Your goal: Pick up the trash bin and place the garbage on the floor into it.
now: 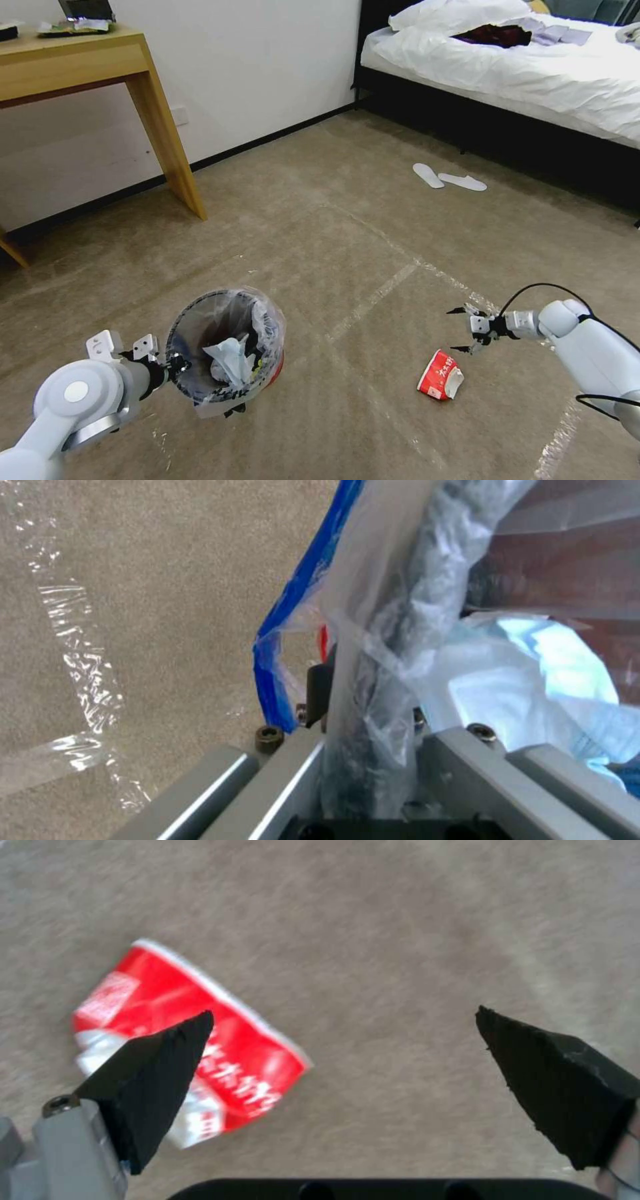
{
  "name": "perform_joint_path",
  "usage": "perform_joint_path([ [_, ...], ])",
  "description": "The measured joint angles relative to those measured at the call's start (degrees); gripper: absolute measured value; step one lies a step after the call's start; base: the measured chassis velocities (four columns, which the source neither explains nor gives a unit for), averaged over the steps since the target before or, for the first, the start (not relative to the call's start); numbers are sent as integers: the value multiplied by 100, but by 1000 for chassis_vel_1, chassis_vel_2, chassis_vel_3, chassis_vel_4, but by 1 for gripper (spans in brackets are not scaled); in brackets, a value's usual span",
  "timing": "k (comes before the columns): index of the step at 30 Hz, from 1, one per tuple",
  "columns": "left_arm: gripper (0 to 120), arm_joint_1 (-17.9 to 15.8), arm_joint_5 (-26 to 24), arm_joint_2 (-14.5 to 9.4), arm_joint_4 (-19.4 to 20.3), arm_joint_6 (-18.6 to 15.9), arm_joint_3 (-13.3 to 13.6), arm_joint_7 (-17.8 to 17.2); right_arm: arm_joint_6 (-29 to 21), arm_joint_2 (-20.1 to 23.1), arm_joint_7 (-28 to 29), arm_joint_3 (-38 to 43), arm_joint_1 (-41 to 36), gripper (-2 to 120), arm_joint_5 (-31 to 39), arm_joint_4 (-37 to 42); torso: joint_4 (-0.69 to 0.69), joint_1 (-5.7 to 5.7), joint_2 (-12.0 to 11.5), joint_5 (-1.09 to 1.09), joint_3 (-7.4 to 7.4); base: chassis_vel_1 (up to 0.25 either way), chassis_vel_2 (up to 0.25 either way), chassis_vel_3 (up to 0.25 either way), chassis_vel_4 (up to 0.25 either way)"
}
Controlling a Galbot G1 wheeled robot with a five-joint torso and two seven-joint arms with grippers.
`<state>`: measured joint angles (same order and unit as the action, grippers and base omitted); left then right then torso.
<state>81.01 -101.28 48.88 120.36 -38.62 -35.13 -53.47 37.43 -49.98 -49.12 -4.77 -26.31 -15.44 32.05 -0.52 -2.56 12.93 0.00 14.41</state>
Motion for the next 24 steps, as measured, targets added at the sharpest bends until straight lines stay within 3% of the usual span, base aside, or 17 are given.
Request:
perform_joint_path([
  [9,0,102,73,40,112,20,-43,-2,-208,-9,730,-439,-177,100,216,-324,1,0,0,1,0,0,0,0,0],
  [17,0,101,83,53,125,27,-57,1,-323,-66,866,-491,-305,100,346,-495,0,0,0,1,0,0,0,0,0],
  [24,0,59,99,19,84,37,-30,20,-815,-226,1337,-796,-435,100,861,-706,1,0,0,0,0,0,0,0,0],
])
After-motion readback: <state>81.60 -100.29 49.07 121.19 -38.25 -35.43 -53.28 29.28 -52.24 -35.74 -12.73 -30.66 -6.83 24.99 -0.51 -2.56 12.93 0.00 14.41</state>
